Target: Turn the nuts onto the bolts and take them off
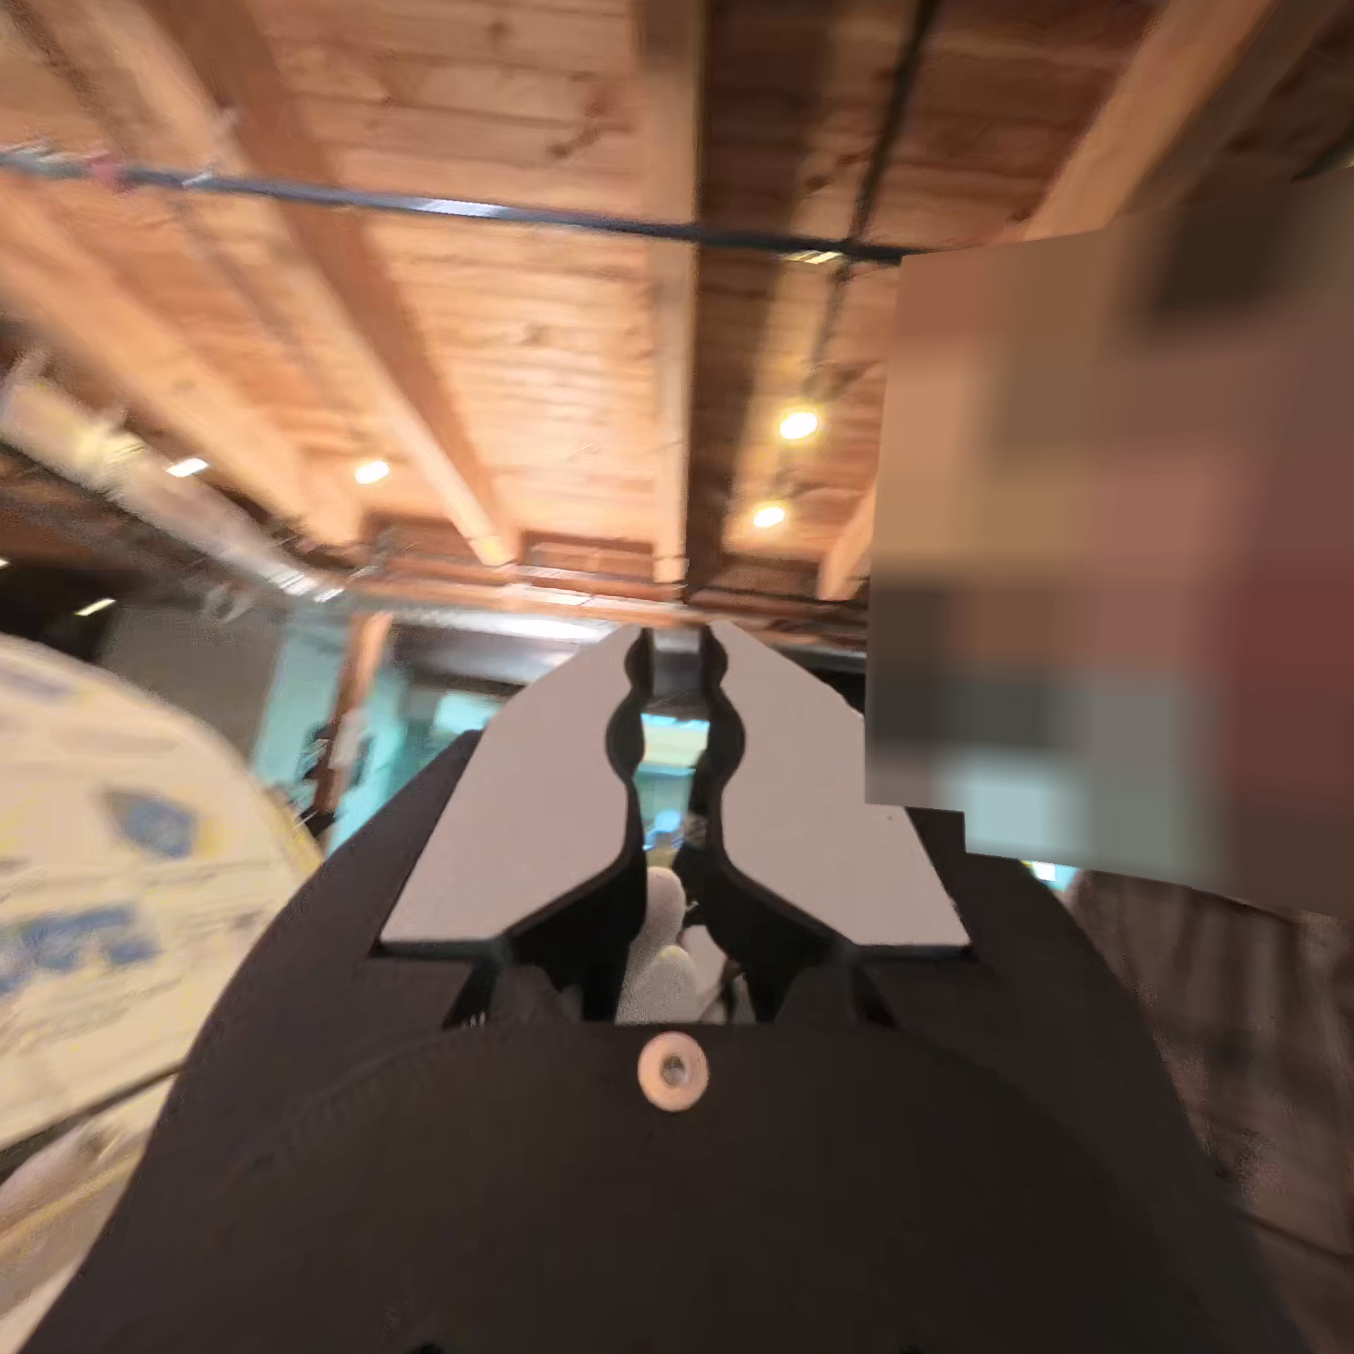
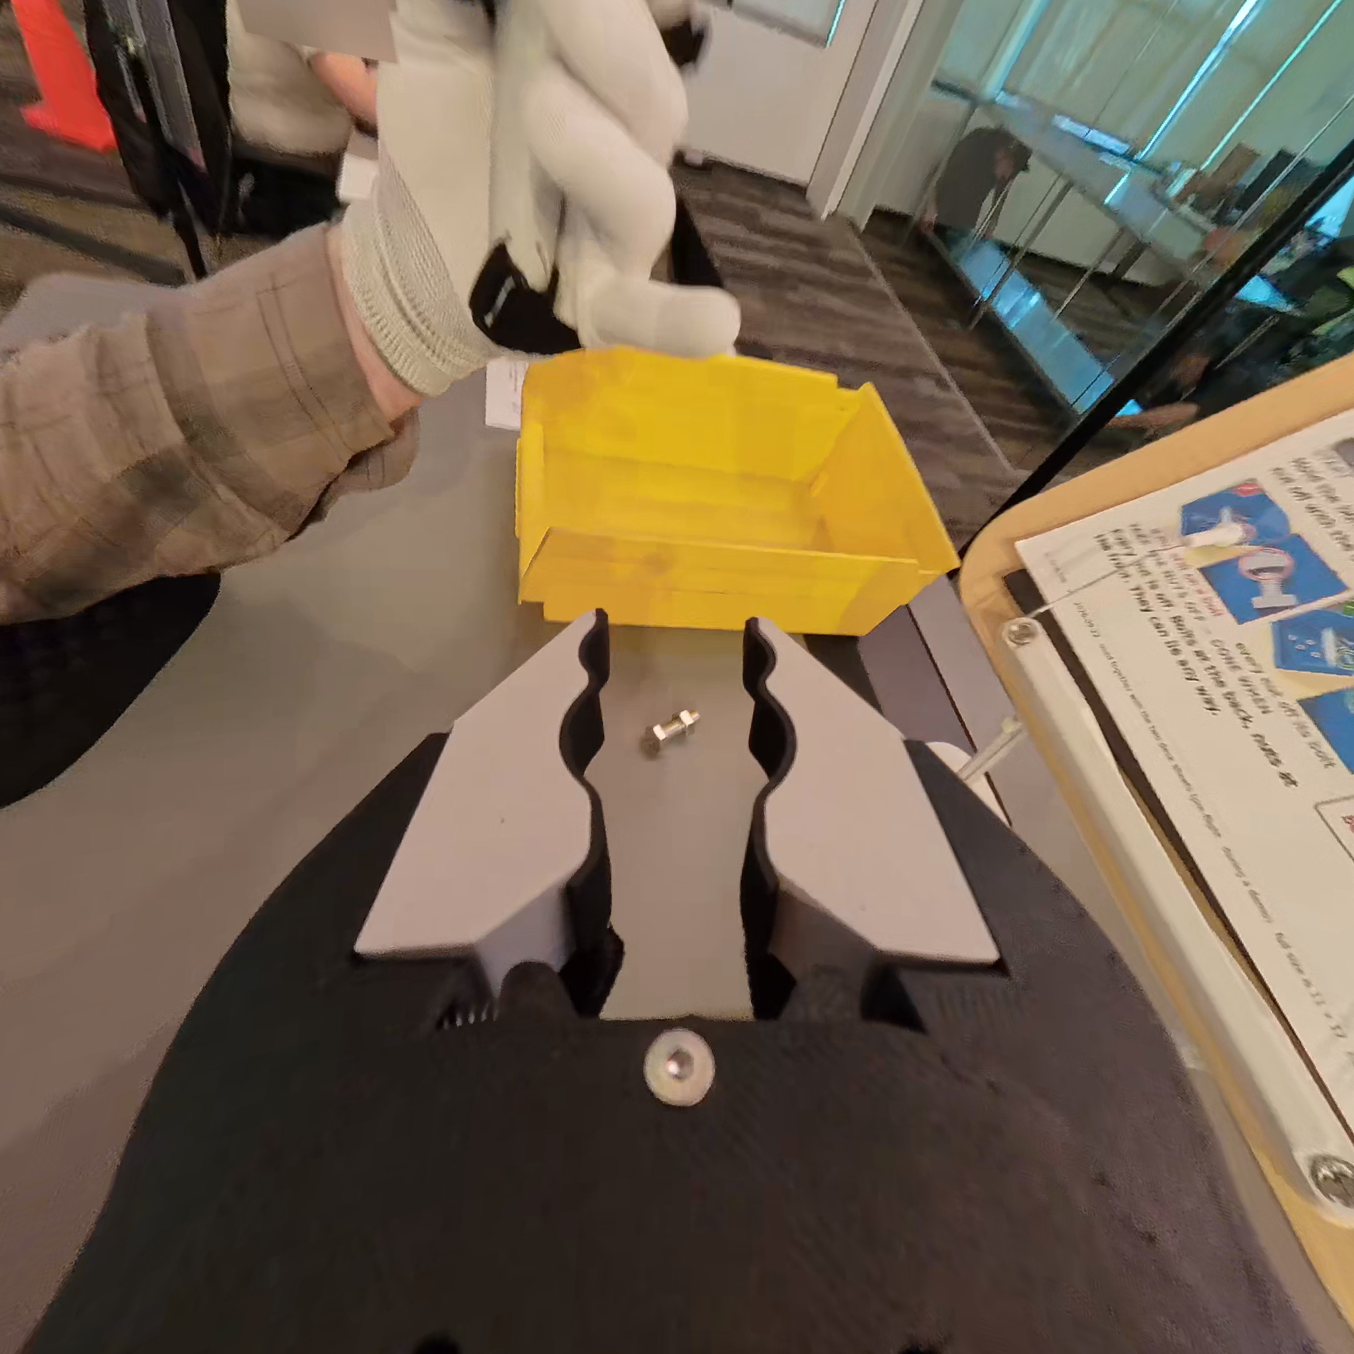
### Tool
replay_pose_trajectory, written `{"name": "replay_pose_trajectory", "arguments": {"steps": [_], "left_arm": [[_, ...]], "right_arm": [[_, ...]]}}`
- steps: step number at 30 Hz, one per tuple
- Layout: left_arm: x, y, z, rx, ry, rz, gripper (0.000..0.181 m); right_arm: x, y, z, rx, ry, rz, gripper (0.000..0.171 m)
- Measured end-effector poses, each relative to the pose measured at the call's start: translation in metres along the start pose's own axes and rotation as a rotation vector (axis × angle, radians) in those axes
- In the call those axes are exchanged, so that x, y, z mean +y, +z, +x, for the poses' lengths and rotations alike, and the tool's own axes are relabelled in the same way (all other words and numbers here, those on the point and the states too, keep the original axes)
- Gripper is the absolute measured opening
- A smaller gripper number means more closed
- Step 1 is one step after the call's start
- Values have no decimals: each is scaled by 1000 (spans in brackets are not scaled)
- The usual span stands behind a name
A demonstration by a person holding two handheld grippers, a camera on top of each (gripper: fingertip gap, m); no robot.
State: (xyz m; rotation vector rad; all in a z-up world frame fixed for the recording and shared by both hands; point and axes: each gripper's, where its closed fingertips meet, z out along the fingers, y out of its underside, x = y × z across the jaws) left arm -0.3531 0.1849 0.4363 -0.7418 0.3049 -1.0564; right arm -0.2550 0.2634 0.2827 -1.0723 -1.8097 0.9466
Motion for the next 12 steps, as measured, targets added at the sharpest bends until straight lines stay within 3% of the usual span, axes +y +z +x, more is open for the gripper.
{"name": "replay_pose_trajectory", "arguments": {"steps": [1, 5, 8, 12], "left_arm": [[7, 5, -12, -87, 21, -42, 19], [26, 14, -42, -371, 206, -216, 55], [37, 16, -46, -436, 197, -316, 69], [16, 26, -5, -174, 83, -164, 65]], "right_arm": [[-3, -6, 5, 15, 15, 38, 35], [-21, -30, 16, 51, 81, 219, 34], [-22, -35, 21, 69, 77, 229, 36], [-24, -39, 16, 56, 66, 246, 35]]}}
